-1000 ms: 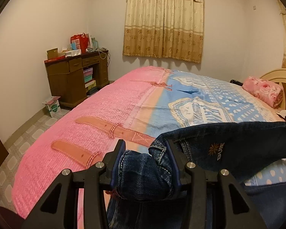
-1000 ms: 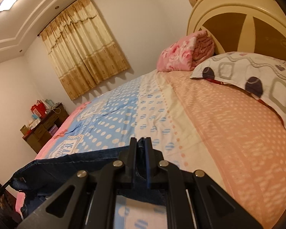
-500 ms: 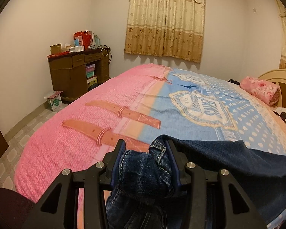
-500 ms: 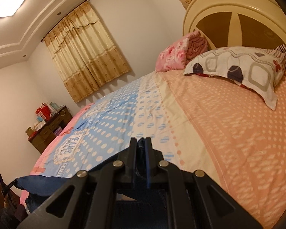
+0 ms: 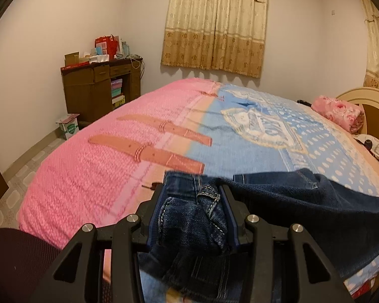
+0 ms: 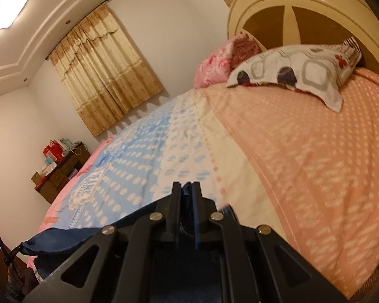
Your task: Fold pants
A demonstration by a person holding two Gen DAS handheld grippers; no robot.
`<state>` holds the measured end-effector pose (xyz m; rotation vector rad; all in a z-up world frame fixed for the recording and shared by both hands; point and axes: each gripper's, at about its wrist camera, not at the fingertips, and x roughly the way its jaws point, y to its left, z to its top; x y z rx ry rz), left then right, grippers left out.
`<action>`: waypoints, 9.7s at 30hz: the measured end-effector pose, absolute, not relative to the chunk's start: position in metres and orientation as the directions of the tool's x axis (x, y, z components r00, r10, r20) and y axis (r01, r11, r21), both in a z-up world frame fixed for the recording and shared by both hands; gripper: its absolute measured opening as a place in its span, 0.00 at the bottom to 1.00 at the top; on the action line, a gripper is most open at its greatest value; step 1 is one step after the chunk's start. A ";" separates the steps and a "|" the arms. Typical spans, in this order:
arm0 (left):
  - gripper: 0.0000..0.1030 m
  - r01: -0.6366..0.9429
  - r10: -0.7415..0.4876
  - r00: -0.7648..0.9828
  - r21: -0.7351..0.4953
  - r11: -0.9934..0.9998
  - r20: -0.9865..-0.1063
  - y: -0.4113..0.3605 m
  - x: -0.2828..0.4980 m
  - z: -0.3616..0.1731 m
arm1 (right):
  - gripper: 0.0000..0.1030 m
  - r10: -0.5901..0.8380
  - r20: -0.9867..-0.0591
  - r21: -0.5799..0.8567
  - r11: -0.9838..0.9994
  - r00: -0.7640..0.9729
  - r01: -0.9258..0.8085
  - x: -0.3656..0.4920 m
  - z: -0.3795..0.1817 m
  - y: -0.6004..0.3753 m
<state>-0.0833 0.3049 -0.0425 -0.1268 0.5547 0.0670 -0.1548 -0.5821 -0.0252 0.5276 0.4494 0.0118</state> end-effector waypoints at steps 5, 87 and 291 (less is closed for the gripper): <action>0.43 -0.085 0.051 0.841 -0.039 0.996 -0.539 0.298 -0.094 -0.052 | 0.10 0.118 -0.457 0.482 0.866 0.882 0.134 -0.162 -0.048 -0.582; 0.72 0.225 -0.131 0.704 0.044 0.973 -0.698 0.165 -0.105 -0.086 | 0.02 0.600 -0.687 -0.012 0.555 0.410 -0.832 -0.160 -0.102 -0.047; 0.03 0.799 -0.482 0.386 0.023 0.601 -0.787 -0.147 -0.061 -0.106 | 0.63 0.262 -0.530 0.675 0.706 0.806 0.214 -0.140 -0.113 -0.636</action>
